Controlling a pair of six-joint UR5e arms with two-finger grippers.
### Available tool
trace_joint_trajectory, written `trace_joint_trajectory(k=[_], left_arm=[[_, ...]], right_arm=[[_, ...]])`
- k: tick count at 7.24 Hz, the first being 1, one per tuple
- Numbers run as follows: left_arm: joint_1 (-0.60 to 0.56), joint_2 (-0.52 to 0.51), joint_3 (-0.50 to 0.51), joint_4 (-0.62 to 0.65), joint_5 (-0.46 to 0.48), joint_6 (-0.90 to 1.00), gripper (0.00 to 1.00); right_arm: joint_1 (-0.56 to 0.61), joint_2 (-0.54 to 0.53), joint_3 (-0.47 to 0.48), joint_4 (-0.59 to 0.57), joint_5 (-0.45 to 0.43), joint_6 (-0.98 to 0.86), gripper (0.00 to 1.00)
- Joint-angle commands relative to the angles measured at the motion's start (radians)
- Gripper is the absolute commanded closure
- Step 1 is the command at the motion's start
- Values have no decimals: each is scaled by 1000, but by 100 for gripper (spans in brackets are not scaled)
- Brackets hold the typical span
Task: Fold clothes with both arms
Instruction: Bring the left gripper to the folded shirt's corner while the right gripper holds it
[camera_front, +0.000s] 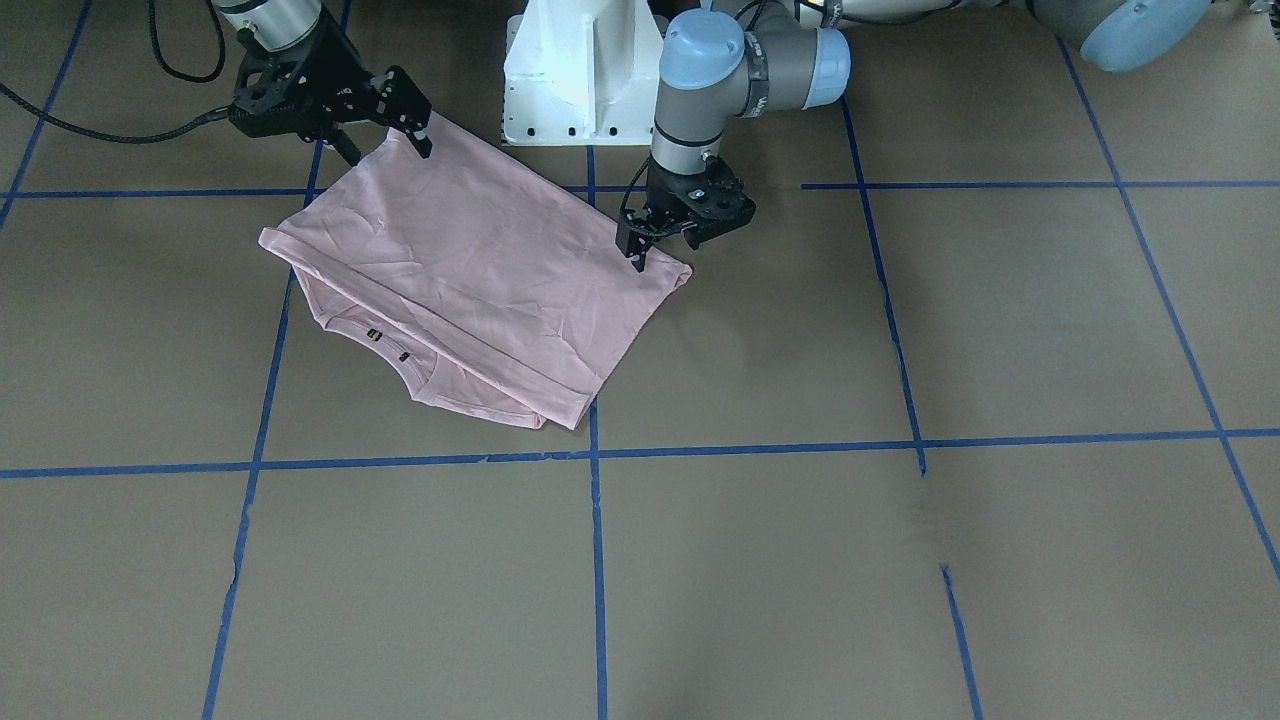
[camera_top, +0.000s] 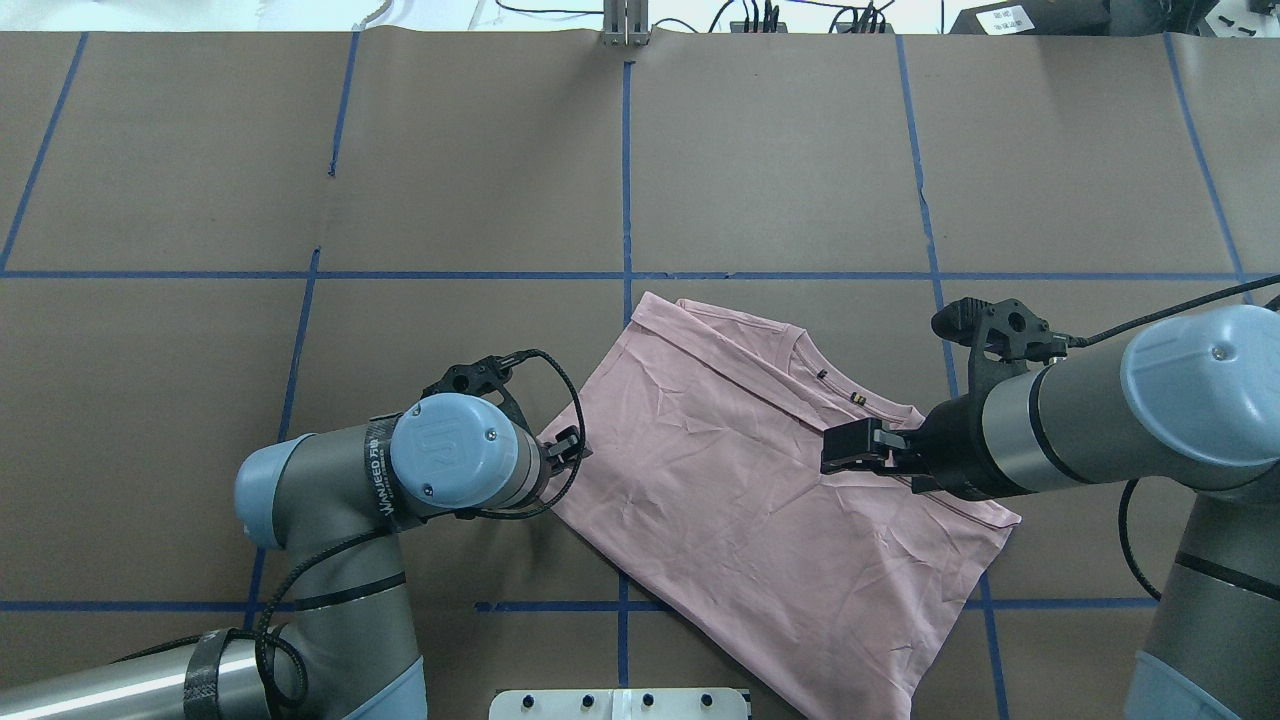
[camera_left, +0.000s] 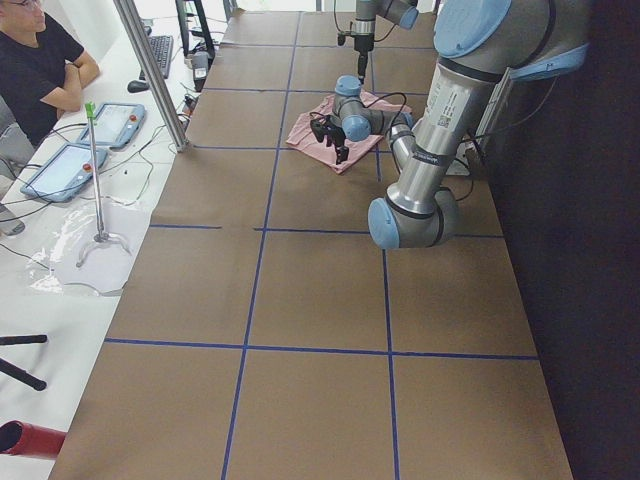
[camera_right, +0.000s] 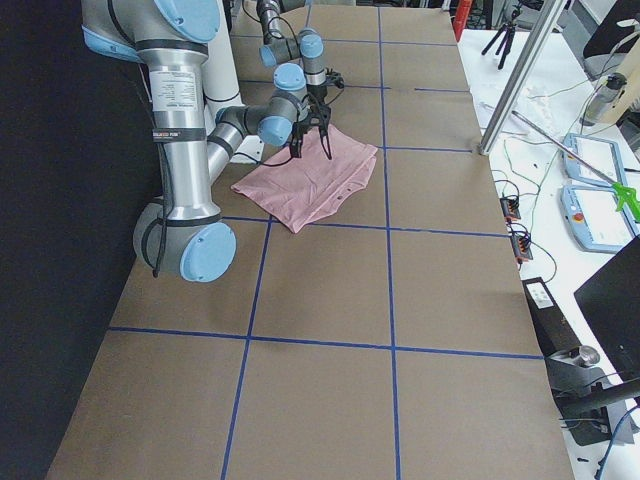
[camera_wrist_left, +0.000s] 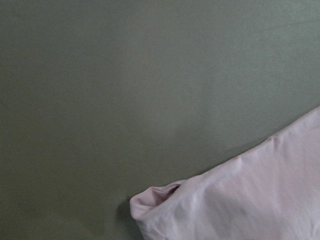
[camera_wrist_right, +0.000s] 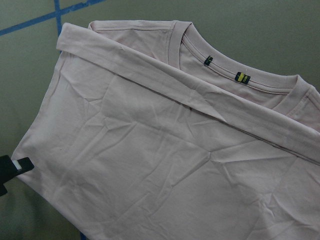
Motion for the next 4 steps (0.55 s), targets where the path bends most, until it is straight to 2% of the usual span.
trace_joint_trajectory(k=[1,2,3,4], left_arm=[[3,2,21,1,16,-4,15],[1,1,21,1,21,-4,29],[3,1,18,1,21,-4,55],[3,1,12,1,21,-2,88]], right_arm=[[6,0,-2,-1,1,0,0],[14,1,-2,-1,4,-2,0],[16,0,-2,-1,5,-2,0],[16,0,-2,-1,7,-2,0]])
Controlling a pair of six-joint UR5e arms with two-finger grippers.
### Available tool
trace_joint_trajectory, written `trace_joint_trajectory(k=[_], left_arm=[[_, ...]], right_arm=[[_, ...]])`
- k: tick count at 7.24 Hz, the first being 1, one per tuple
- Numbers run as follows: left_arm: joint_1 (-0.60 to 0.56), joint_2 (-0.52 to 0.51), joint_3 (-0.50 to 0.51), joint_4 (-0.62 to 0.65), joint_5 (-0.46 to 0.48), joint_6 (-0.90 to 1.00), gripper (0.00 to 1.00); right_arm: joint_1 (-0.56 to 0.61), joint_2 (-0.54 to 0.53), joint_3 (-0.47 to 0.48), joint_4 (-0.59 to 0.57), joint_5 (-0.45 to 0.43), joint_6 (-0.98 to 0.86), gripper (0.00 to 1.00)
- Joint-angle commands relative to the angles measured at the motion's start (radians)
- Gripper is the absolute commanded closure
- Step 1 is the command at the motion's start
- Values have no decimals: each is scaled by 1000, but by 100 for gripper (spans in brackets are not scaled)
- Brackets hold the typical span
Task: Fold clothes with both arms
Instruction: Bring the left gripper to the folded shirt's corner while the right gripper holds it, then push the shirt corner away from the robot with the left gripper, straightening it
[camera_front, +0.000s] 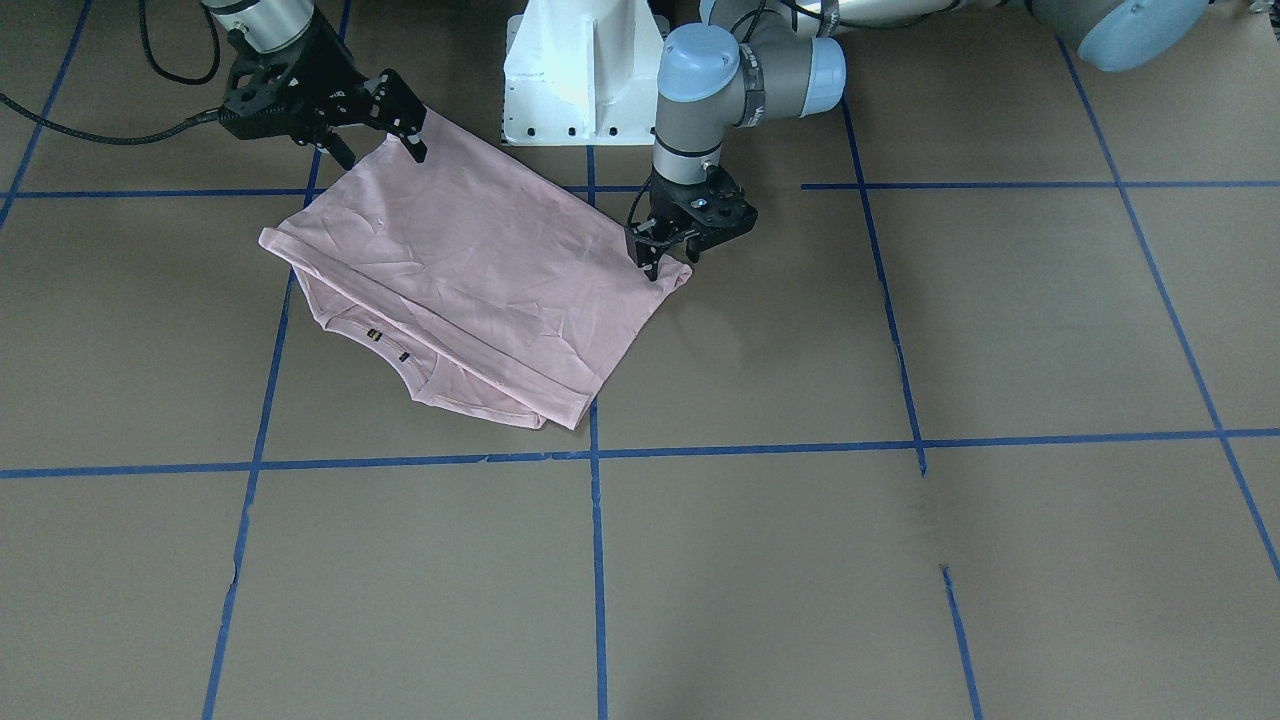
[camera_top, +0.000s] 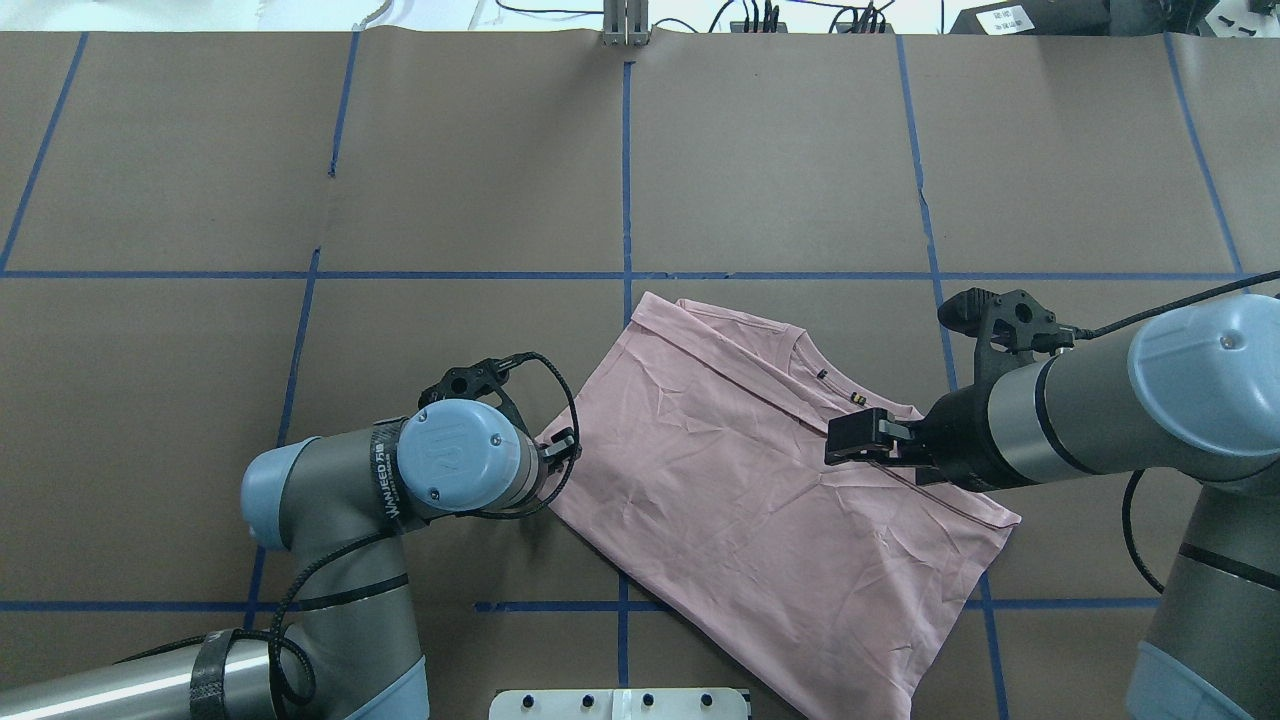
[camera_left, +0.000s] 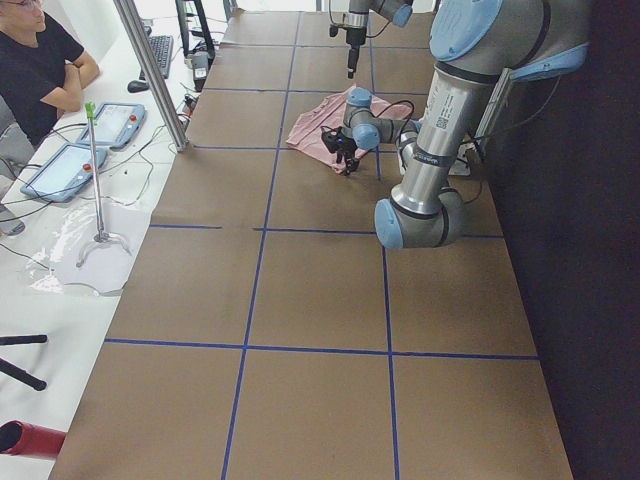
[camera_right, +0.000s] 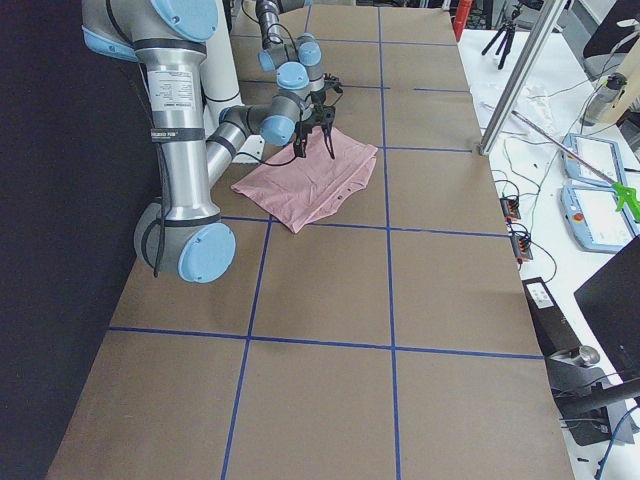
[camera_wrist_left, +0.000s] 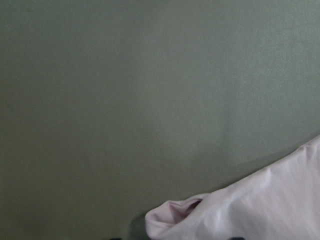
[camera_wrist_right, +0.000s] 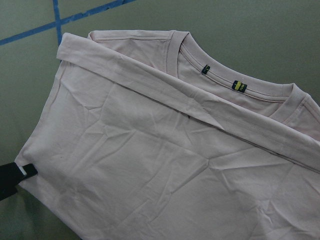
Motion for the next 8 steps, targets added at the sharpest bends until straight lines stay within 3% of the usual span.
trace_joint_trajectory(k=[1,5,8], left_arm=[[-1,0,-9,0,-1,1,100],[-85,-3,-11,-1,-5,24,100],[-223,-17,48,-62,-4,133,100]], right_arm=[[1,-1,0,0,2,0,0],[1,-1,-2,1,1,0,0],[9,-1,-3,2,-3,-2,0]])
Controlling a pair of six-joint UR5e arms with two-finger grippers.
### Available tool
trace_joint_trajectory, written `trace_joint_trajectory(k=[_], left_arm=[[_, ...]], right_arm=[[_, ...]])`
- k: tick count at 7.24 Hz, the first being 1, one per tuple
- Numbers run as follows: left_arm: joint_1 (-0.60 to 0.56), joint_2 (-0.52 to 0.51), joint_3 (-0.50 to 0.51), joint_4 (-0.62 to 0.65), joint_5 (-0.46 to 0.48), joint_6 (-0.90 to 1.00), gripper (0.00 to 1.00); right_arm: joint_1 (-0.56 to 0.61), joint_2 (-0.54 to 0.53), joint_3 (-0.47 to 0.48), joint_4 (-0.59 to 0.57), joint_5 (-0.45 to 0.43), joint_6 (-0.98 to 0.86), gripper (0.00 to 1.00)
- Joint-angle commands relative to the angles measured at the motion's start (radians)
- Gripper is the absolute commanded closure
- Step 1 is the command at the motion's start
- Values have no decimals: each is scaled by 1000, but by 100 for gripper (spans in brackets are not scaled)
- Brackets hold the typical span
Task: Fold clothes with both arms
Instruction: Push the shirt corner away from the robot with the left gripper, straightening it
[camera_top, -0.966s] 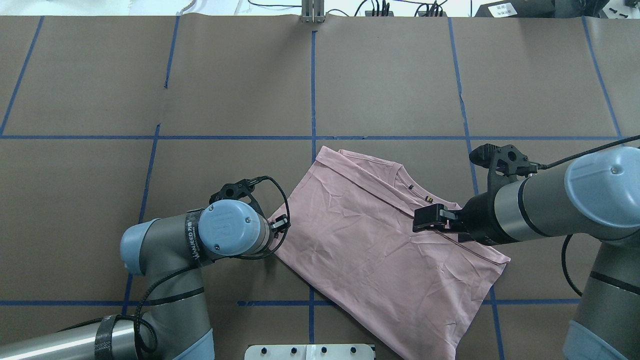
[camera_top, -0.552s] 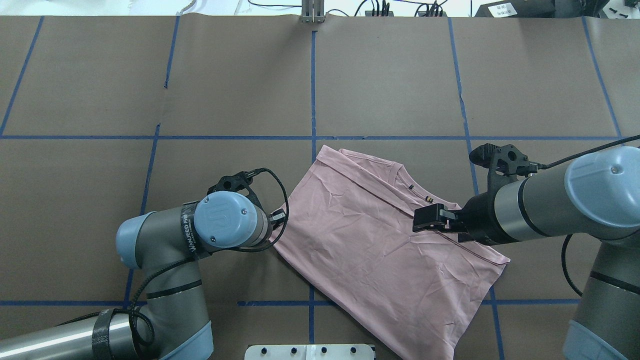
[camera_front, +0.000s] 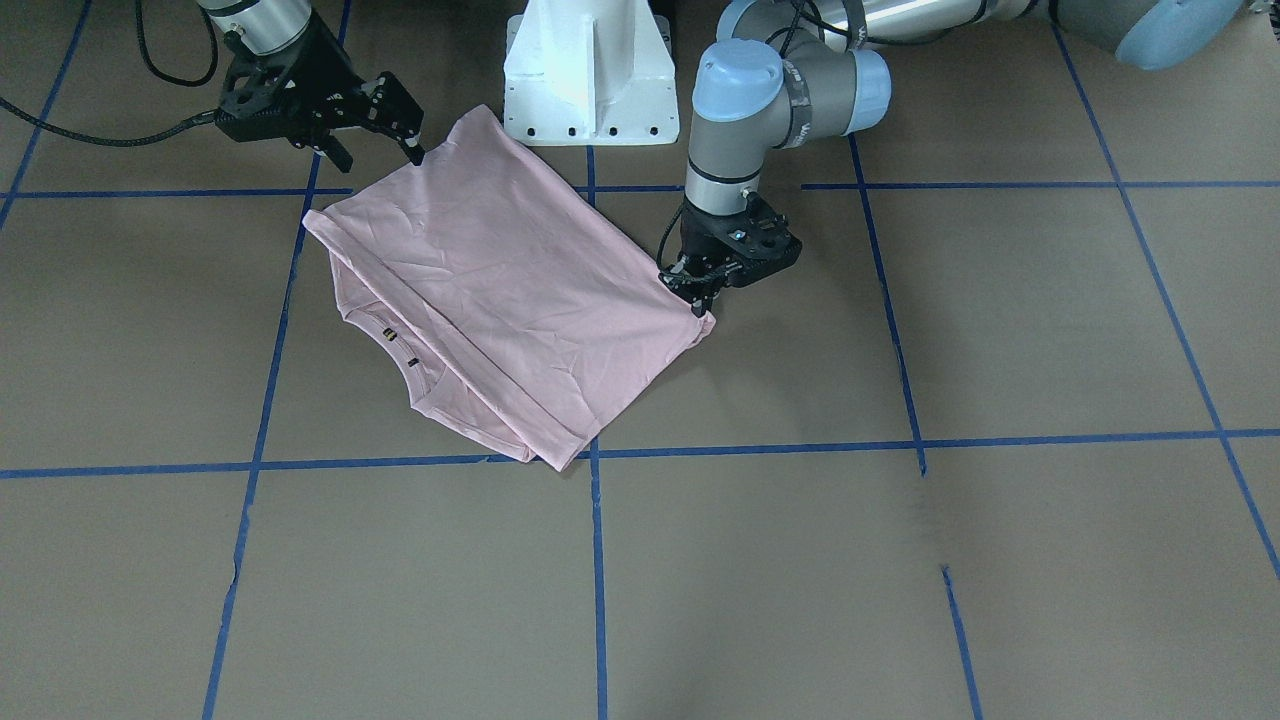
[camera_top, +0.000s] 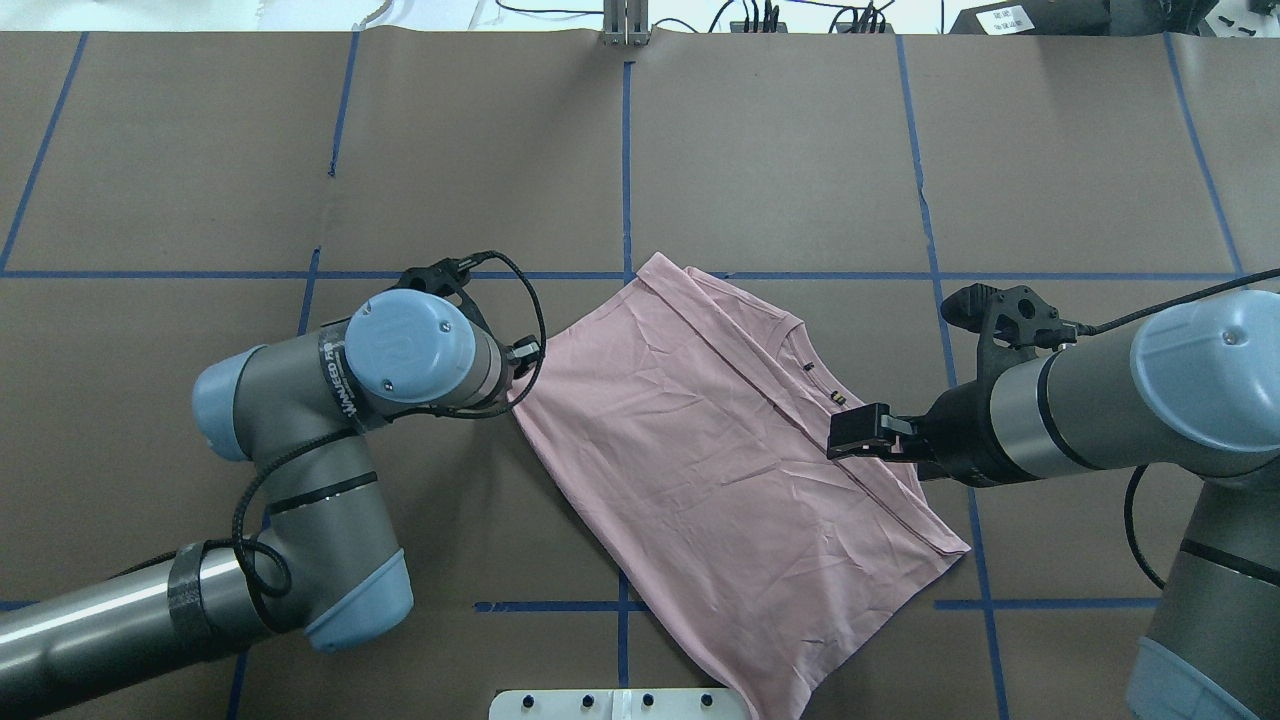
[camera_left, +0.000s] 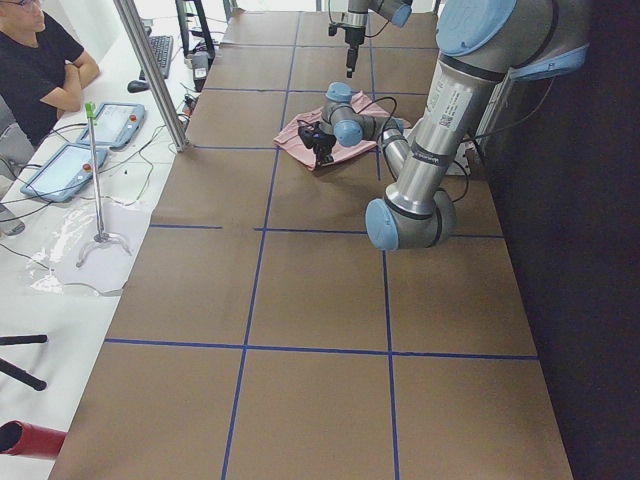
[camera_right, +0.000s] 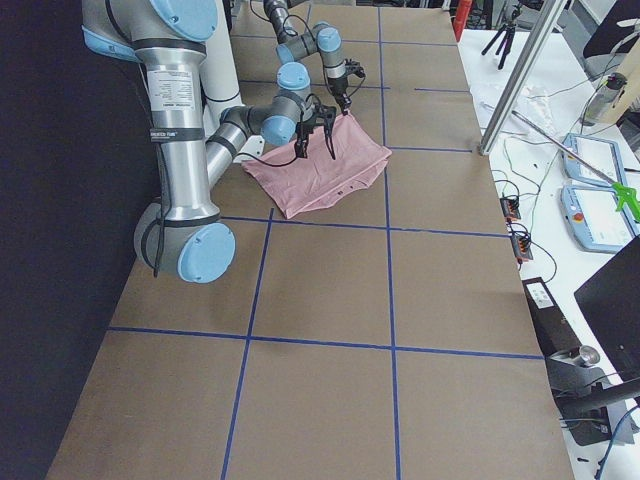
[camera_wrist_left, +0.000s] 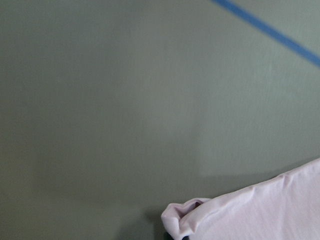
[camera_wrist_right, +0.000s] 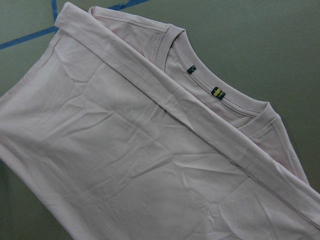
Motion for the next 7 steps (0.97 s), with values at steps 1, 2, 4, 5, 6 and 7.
trace_joint_trajectory(k=[1,2,4,5,6,7], left_arm=[[-113,-60,134,-107,1,113,100],[-158,-119,265,-191,1,154,100],[-215,-246,468,-302,3,257,100],[-227,-283,553,-398,9,288,100],[-232,-318,655,-534,67,309,100],[-232,-326,708,-577,93,322,100]], right_arm=[[2,0,-3,0,0,0,0],[2,0,-5,0,-2,0,0],[14,1,-14,0,-3,-6,0],[19,1,-20,0,-5,-11,0],[19,11,-46,0,-6,-12,0],[22,38,-71,0,-6,-12,0]])
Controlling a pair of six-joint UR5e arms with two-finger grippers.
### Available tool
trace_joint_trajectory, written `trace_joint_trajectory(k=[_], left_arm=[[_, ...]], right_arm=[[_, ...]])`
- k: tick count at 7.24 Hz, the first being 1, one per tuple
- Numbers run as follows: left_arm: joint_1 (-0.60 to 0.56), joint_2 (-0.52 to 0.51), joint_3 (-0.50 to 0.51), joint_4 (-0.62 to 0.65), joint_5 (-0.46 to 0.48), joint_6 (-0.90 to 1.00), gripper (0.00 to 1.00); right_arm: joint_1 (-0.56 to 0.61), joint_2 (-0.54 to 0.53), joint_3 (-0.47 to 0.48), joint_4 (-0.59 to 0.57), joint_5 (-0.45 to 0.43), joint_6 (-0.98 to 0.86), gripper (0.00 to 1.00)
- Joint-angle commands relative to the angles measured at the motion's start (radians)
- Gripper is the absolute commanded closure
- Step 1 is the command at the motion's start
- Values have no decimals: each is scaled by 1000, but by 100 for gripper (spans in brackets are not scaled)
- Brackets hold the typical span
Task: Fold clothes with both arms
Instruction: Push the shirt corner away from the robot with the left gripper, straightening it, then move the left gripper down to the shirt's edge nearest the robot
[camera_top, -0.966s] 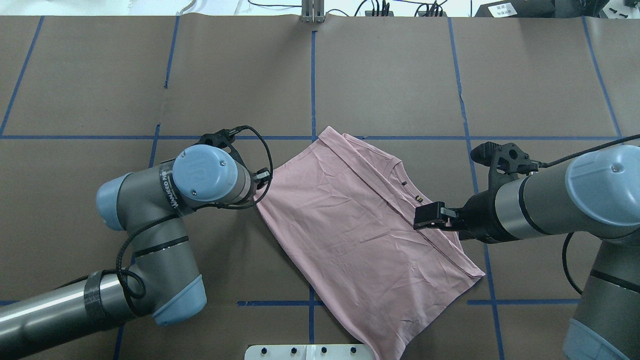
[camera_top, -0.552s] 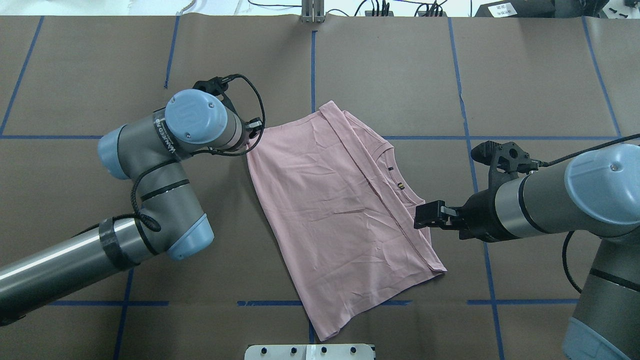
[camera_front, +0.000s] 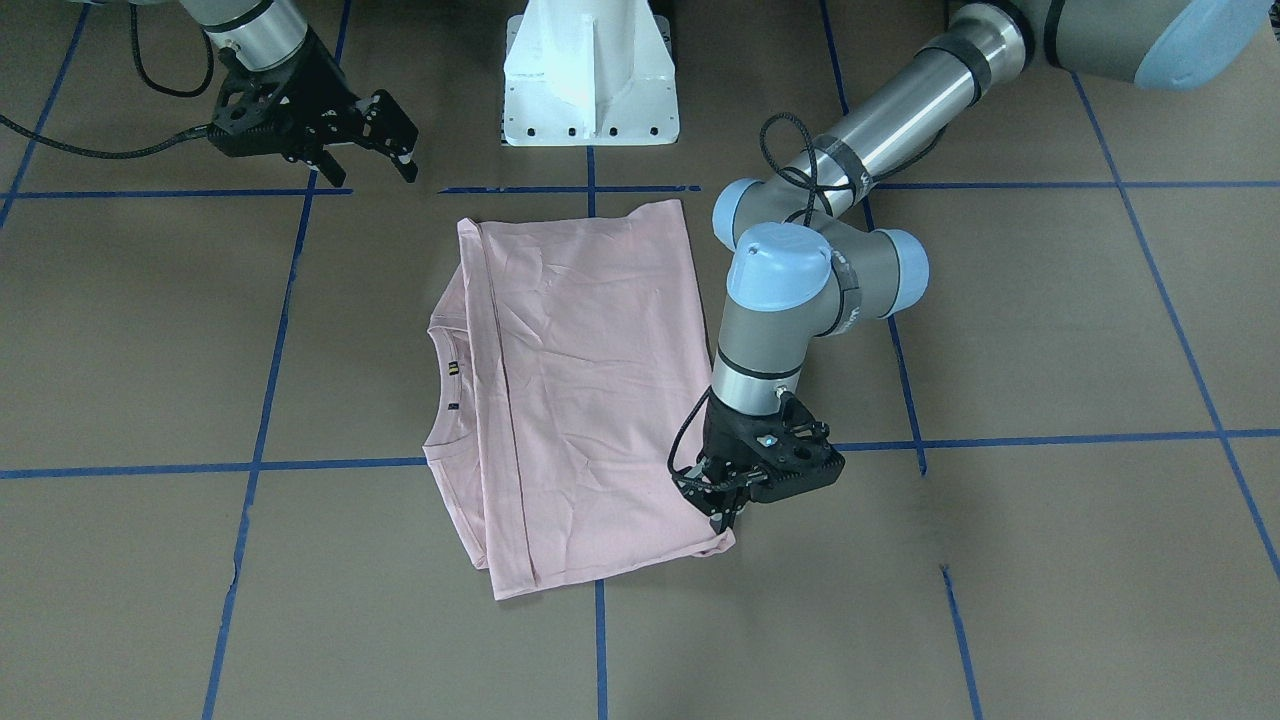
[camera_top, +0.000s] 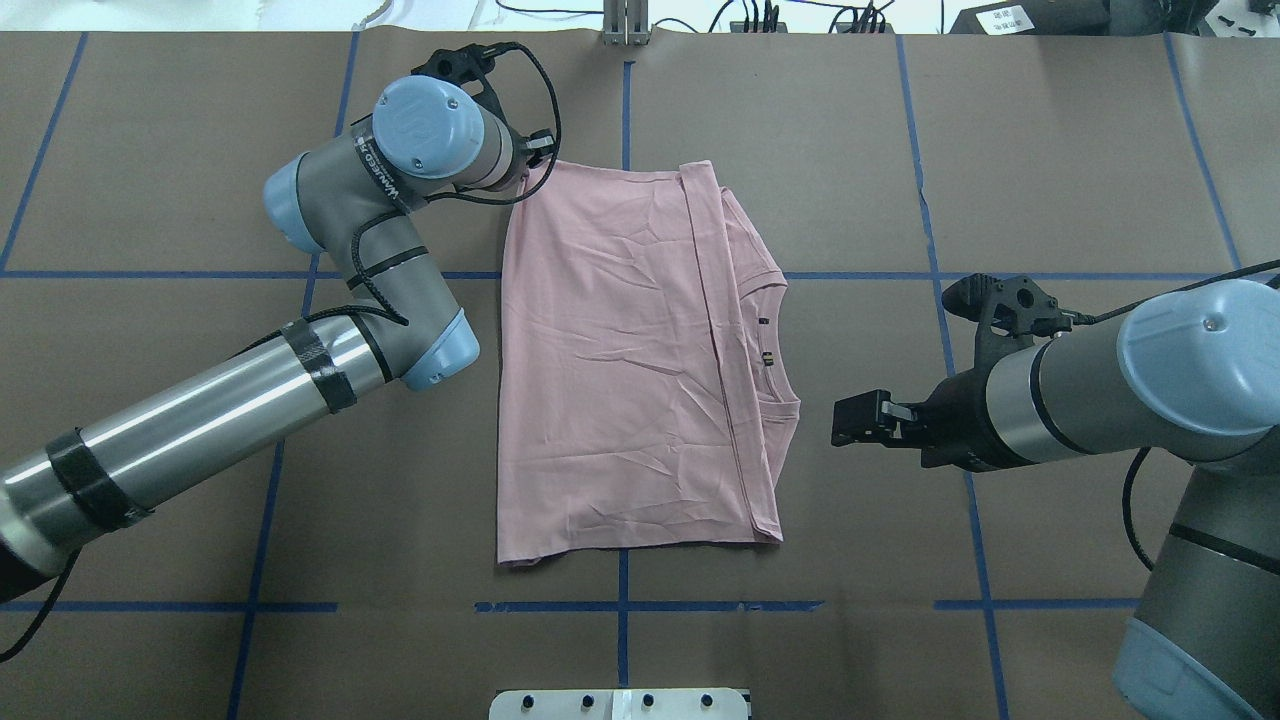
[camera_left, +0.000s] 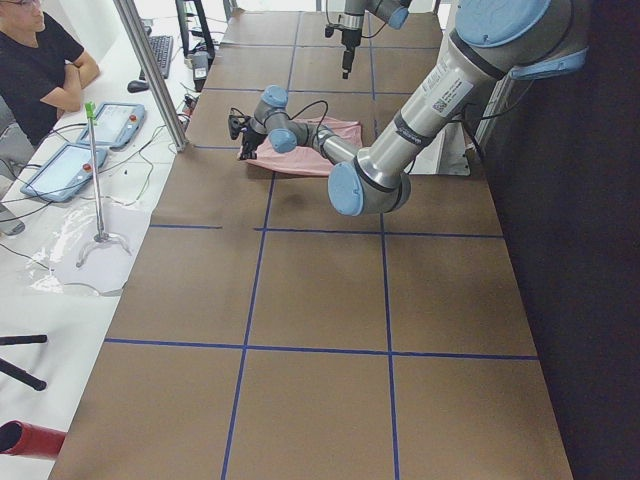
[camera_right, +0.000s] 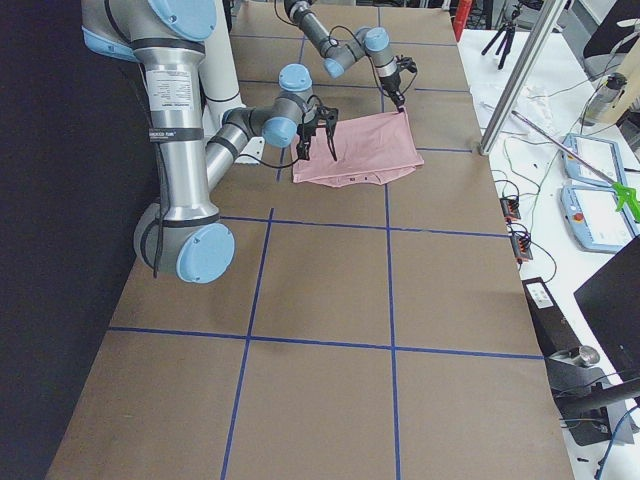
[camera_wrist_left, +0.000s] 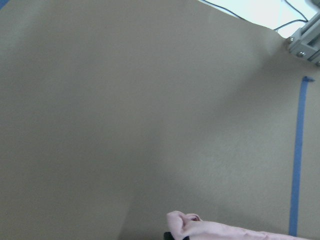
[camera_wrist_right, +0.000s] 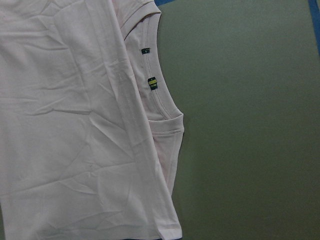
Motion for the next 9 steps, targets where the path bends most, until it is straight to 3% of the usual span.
trace_joint_trajectory(k=[1,3,4,5,7,9], left_arm=[[-4,-36,140,-128,61,30,100],[-4,-50,194,-146,84,29,100],[-4,-50,192,-149,87,30,27],[-4,-59,191,-151,79,44,0],[-26,-45,109,-121,-15,46,0],[-17,108,-226,118,-105,-24,0]], right_arm=[[6,29,-36,0,-2,-1,0],[8,29,-36,0,-2,0,0],[8,29,-36,0,-2,0,0],[8,29,-37,0,-5,5,0],[12,27,-37,0,-8,3,0],[11,27,-37,0,-18,3,0]])
